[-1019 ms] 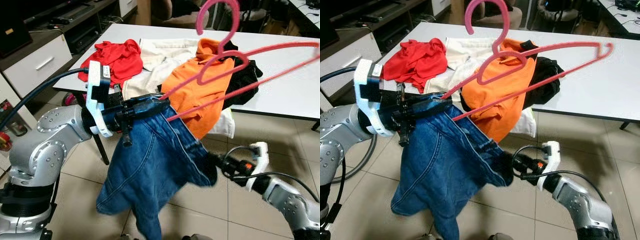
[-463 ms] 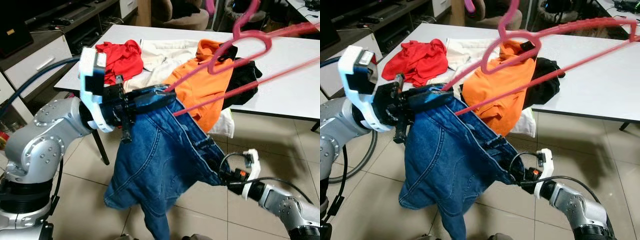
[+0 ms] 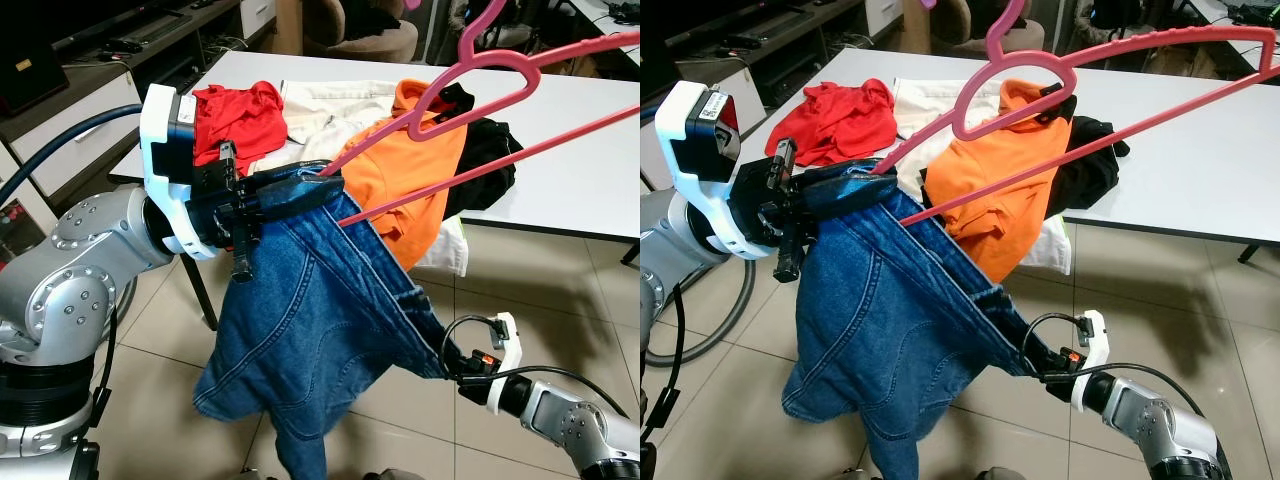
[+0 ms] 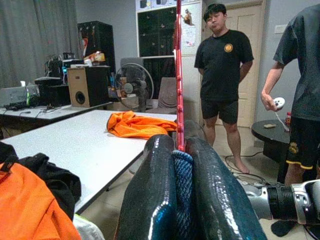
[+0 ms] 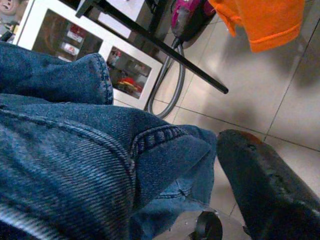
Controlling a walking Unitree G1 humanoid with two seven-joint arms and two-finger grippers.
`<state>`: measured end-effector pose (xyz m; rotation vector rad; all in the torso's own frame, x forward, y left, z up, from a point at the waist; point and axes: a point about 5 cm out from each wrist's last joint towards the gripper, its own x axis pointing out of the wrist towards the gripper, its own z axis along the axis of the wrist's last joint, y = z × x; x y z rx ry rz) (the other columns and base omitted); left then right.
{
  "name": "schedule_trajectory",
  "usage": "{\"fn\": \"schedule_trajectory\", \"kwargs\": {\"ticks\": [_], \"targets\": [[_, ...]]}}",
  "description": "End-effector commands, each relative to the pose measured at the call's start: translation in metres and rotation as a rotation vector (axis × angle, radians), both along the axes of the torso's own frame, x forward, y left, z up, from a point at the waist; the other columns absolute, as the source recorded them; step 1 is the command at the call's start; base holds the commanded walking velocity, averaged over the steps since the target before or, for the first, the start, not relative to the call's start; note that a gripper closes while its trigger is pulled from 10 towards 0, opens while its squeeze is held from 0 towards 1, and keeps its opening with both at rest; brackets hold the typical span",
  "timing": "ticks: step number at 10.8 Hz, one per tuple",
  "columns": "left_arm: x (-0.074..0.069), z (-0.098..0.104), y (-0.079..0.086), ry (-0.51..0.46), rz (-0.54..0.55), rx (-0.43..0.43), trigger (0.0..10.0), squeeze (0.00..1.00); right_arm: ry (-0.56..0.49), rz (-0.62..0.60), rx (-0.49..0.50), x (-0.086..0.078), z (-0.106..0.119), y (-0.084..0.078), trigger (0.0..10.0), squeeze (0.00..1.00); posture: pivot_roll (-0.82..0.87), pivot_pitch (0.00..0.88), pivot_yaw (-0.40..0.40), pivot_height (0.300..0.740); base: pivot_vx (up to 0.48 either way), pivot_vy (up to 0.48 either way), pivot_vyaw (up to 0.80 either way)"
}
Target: Hang hanger
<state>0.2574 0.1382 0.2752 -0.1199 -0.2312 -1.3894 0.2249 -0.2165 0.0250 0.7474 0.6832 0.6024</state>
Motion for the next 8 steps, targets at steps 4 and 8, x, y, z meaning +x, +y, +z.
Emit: {"fn": "schedule_trajectory", "kwargs": {"ticks": [4, 8], "targets": [[0.003, 0.009, 0.006, -0.043, 0.025, 0.000, 0.0, 0.00, -0.033, -0.054, -0.056, -0.002, 0.000, -0.009, 0.0, 0.00, -0.16, 0.004, 0.019, 0.740, 0.000, 0.000, 0.00], [0.008, -0.004, 0.012, -0.011, 0.063, 0.037, 0.0, 0.00, -0.084, -0.158, -0.046, 0.001, 0.012, -0.029, 0.0, 0.00, -0.17, 0.010, 0.022, 0.740, 0.000, 0.000, 0.00]]}}
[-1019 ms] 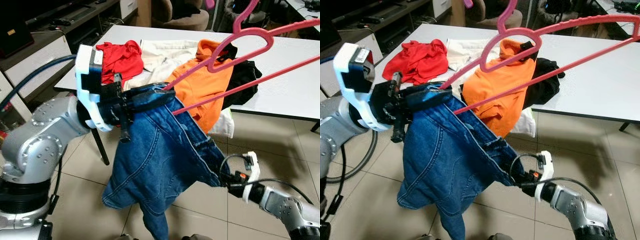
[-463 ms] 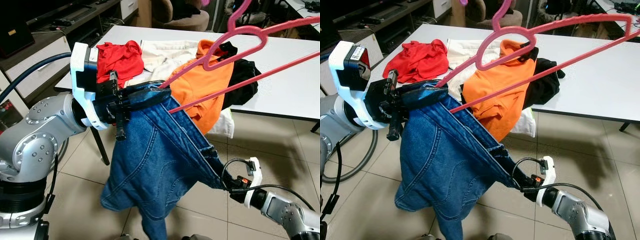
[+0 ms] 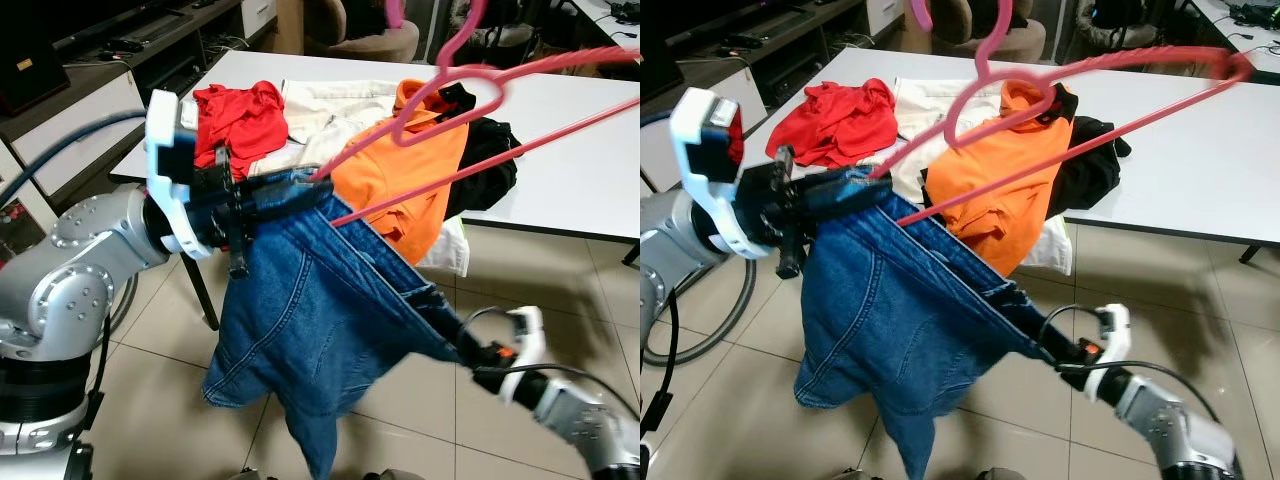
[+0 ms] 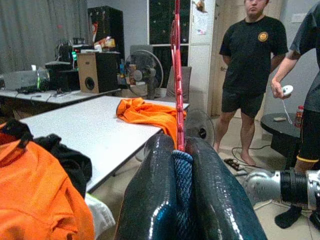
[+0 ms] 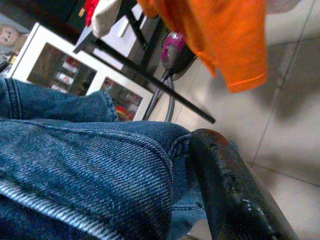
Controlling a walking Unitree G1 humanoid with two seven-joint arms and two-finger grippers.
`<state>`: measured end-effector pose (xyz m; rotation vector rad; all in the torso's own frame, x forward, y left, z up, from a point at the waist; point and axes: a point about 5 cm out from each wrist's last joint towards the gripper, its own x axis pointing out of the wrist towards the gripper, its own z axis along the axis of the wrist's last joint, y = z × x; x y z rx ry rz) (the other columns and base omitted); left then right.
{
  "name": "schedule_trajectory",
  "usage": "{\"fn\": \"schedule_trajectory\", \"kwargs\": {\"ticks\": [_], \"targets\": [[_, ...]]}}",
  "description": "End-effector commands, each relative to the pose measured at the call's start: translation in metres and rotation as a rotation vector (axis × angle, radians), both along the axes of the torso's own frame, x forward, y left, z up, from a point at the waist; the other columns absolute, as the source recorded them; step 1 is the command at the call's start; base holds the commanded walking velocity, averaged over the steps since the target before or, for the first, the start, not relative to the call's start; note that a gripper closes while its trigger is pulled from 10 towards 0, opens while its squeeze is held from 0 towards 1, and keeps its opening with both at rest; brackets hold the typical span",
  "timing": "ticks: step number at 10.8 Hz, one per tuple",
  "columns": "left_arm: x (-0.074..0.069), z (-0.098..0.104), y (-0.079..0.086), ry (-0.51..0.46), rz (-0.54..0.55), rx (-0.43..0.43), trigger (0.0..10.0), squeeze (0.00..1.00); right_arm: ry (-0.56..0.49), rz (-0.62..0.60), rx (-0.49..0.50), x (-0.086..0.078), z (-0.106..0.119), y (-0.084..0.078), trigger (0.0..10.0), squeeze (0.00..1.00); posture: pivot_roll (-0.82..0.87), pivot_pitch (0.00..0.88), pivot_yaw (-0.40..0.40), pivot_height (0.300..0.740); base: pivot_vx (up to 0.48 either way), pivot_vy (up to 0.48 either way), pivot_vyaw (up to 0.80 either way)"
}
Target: Hang hanger
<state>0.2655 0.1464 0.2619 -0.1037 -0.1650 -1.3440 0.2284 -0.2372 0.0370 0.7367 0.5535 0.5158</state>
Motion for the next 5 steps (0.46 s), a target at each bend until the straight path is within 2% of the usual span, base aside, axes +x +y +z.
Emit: {"fn": "schedule_trajectory", "kwargs": {"ticks": [1, 3, 4, 5], "targets": [[0.000, 0.005, 0.005, -0.044, 0.022, 0.000, 0.0, 0.00, -0.002, -0.044, -0.033, -0.002, 0.003, -0.012, 0.0, 0.00, -0.17, 0.007, 0.022, 0.740, 0.000, 0.000, 0.00], [0.001, -0.004, 0.008, -0.033, 0.044, 0.034, 0.0, 0.00, -0.033, -0.062, -0.050, 0.001, 0.013, -0.023, 0.0, 0.00, -0.17, 0.002, 0.023, 0.740, 0.000, 0.000, 0.00], [-0.001, -0.019, 0.010, -0.044, 0.046, 0.135, 0.0, 0.00, -0.078, -0.098, -0.077, 0.007, 0.032, -0.039, 0.0, 0.00, -0.17, 0.008, 0.022, 0.740, 0.000, 0.000, 0.00], [-0.005, -0.027, 0.011, -0.029, 0.032, 0.166, 0.0, 0.00, -0.113, -0.128, -0.095, 0.012, 0.049, -0.051, 0.0, 0.00, -0.18, 0.011, 0.024, 0.740, 0.000, 0.000, 0.00]]}}
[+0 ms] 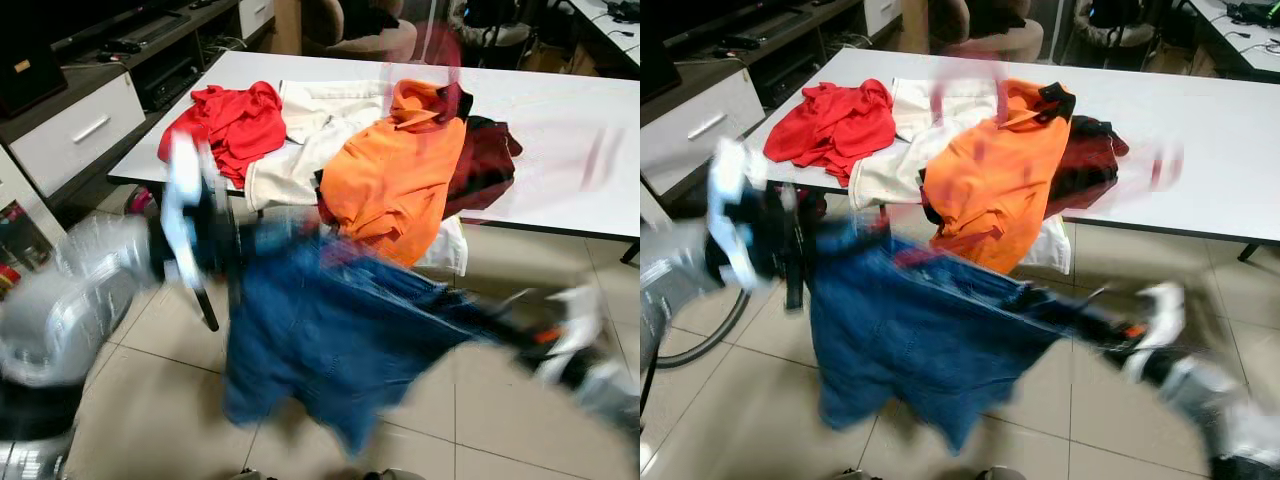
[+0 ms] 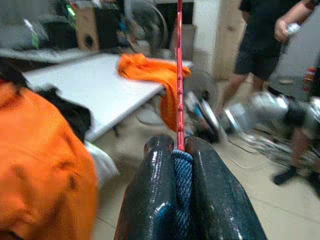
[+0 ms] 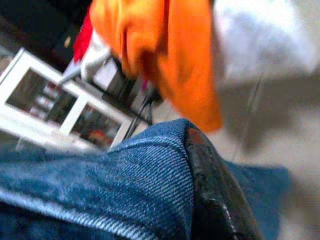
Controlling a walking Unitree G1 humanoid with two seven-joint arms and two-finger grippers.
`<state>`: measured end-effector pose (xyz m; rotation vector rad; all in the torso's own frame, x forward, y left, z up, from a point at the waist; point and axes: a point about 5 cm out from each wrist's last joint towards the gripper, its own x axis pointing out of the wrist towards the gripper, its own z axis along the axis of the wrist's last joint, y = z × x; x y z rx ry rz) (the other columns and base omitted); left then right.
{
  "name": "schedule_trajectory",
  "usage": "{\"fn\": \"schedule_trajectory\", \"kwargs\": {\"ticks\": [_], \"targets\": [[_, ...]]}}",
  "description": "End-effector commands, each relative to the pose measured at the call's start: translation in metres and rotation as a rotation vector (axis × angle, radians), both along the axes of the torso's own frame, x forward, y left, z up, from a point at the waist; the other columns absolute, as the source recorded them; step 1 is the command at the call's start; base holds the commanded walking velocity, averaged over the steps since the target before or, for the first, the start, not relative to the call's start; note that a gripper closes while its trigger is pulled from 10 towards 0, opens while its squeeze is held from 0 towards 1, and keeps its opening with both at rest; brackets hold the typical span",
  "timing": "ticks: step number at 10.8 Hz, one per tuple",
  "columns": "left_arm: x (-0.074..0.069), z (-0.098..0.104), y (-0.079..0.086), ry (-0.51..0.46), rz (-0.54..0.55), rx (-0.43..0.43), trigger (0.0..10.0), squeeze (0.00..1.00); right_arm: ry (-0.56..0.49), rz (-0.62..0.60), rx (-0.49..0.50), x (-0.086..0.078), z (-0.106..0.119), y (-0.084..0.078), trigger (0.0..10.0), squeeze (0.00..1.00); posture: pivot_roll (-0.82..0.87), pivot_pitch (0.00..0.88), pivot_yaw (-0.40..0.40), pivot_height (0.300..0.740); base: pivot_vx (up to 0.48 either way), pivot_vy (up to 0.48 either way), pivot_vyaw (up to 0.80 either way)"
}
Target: Hang hanger
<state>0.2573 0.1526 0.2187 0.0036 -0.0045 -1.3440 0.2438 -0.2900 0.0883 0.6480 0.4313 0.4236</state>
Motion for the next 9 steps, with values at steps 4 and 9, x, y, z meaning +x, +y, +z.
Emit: {"fn": "schedule_trajectory", "kwargs": {"ticks": [4, 9], "targets": [[-0.011, 0.001, -0.006, -0.040, -0.041, 0.029, 0.0, 0.00, -0.134, -0.178, -0.038, 0.018, 0.072, -0.049, 0.0, 0.00, -0.19, 0.019, 0.019, 0.740, 0.000, 0.000, 0.00], [0.002, -0.024, -0.004, -0.077, 0.095, 0.152, 0.0, 0.00, -0.182, -0.211, 0.033, 0.024, 0.099, -0.050, 0.0, 0.00, -0.20, 0.021, 0.020, 0.740, 0.000, 0.000, 0.00]]}}
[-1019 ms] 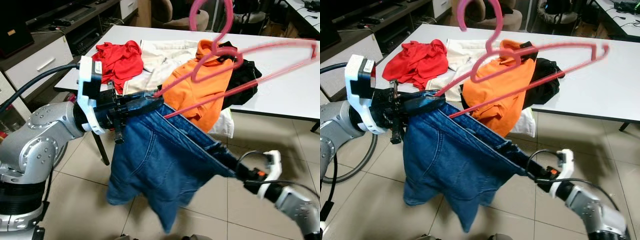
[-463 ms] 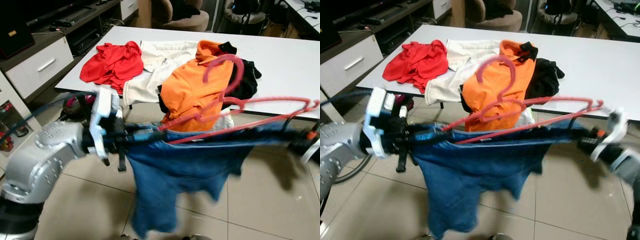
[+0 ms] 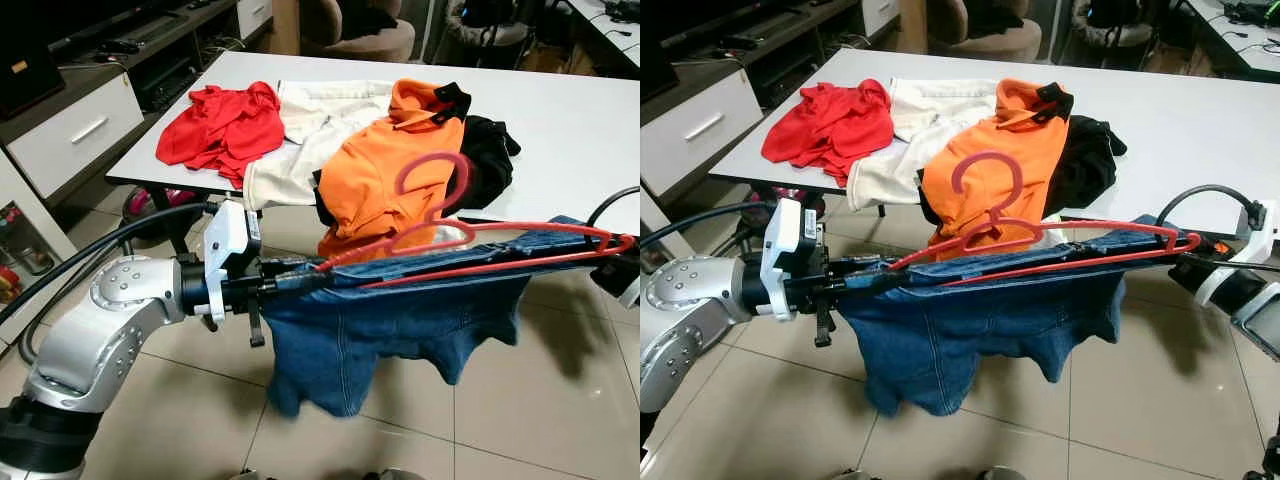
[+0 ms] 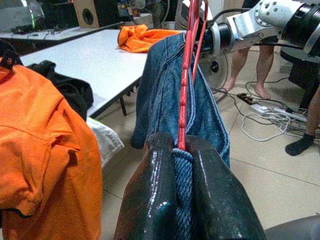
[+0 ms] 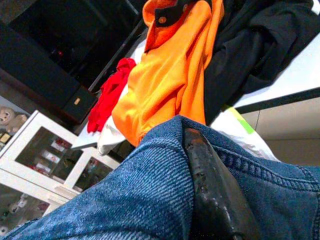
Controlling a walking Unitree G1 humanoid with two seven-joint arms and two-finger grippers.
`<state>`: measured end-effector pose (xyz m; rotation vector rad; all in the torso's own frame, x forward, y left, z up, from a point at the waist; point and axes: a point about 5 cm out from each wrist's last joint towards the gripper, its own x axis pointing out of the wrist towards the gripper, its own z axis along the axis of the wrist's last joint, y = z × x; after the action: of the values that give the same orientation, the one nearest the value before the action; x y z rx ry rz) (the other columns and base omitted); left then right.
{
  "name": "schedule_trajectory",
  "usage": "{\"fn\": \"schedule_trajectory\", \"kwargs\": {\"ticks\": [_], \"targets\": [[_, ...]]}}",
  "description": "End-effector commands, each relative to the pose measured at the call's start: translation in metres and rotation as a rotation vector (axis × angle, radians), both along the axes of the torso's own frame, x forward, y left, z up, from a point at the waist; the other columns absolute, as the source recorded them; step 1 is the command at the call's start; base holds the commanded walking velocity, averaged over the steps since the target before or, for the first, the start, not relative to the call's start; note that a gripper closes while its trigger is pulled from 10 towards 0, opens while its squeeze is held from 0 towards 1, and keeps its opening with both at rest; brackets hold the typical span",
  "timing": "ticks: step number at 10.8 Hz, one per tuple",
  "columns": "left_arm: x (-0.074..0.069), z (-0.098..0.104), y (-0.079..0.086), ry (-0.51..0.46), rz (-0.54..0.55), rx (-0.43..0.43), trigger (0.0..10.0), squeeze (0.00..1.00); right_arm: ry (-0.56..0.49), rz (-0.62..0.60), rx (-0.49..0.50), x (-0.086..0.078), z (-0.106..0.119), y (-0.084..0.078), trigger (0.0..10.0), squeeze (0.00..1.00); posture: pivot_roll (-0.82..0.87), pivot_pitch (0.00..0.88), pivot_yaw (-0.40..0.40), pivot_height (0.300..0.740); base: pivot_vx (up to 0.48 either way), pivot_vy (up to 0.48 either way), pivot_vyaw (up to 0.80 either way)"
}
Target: Hang hanger
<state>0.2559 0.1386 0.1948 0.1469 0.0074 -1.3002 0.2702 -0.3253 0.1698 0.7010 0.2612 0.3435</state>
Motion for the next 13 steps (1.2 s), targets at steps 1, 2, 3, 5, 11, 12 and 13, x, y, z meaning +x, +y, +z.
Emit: {"fn": "schedule_trajectory", "kwargs": {"ticks": [1, 2, 3, 5, 11, 12, 13], "targets": [[0.005, -0.001, 0.011, -0.010, 0.064, 0.036, 0.0, 0.00, -0.054, -0.075, -0.016, -0.002, 0.015, -0.012, 0.0, 0.00, -0.20, 0.018, 0.021, 0.740, 0.000, 0.000, 0.00], [0.006, -0.002, 0.011, -0.016, 0.070, 0.035, 0.0, 0.00, -0.049, -0.075, -0.010, -0.002, 0.014, -0.010, 0.0, 0.00, -0.20, 0.014, 0.023, 0.740, 0.000, 0.000, 0.00], [0.010, 0.001, 0.012, -0.023, 0.084, -0.012, 0.0, 0.00, -0.052, -0.081, 0.022, 0.001, 0.014, -0.007, 0.0, 0.00, -0.20, 0.008, 0.023, 0.740, 0.000, 0.000, 0.00], [0.015, 0.016, 0.014, -0.010, 0.042, -0.155, 0.0, 0.00, -0.060, -0.077, 0.066, 0.005, 0.016, -0.004, 0.0, 0.00, -0.21, 0.001, 0.021, 0.740, 0.000, 0.000, 0.00], [0.025, -0.018, 0.040, -0.010, 0.129, 0.013, 0.0, 0.00, 0.075, -0.012, 0.127, 0.015, -0.028, 0.058, 0.0, 0.00, -0.22, 0.000, 0.021, 0.740, 0.000, 0.000, 0.00], [0.020, -0.025, 0.045, 0.004, 0.154, 0.022, 0.0, 0.00, 0.092, 0.026, 0.139, 0.016, -0.035, 0.072, 0.0, 0.00, -0.21, 0.000, 0.007, 0.740, 0.000, 0.000, 0.00], [0.012, -0.029, 0.053, 0.009, 0.195, 0.024, 0.0, 0.00, 0.113, 0.053, 0.136, 0.020, -0.040, 0.084, 0.0, 0.00, -0.19, 0.000, -0.026, 0.740, 0.000, 0.000, 0.00]]}}
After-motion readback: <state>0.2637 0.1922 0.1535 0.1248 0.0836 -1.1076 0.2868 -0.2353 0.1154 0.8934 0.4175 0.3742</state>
